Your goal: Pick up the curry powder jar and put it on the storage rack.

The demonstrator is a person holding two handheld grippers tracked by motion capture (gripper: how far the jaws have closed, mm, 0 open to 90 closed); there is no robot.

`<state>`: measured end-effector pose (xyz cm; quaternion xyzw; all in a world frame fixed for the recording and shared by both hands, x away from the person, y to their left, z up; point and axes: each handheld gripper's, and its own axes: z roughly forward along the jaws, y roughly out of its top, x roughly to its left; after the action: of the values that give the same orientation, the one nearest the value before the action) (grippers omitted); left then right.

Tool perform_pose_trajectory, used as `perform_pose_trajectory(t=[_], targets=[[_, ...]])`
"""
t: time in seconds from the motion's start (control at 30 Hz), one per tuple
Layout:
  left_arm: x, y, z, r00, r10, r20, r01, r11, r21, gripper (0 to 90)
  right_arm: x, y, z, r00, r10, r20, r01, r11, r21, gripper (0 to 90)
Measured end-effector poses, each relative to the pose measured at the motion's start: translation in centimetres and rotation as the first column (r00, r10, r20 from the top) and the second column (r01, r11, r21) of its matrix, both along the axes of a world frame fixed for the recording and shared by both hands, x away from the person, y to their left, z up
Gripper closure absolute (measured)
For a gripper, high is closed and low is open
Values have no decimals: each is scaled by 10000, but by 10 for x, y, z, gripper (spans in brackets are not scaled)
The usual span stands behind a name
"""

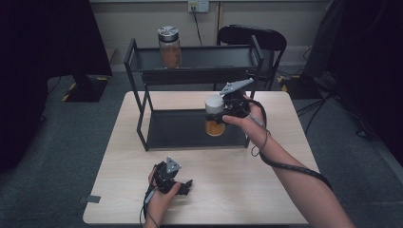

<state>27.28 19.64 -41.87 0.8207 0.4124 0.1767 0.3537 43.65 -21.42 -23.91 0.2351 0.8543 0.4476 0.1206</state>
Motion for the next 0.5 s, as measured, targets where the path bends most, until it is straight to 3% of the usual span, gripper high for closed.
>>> perform_pose_trajectory(t=[0.5], targets=[[0,0,1,10000,-7,-36,7,10000,2,0,6,3,39,9999,65,78,-67,9997,249,351]])
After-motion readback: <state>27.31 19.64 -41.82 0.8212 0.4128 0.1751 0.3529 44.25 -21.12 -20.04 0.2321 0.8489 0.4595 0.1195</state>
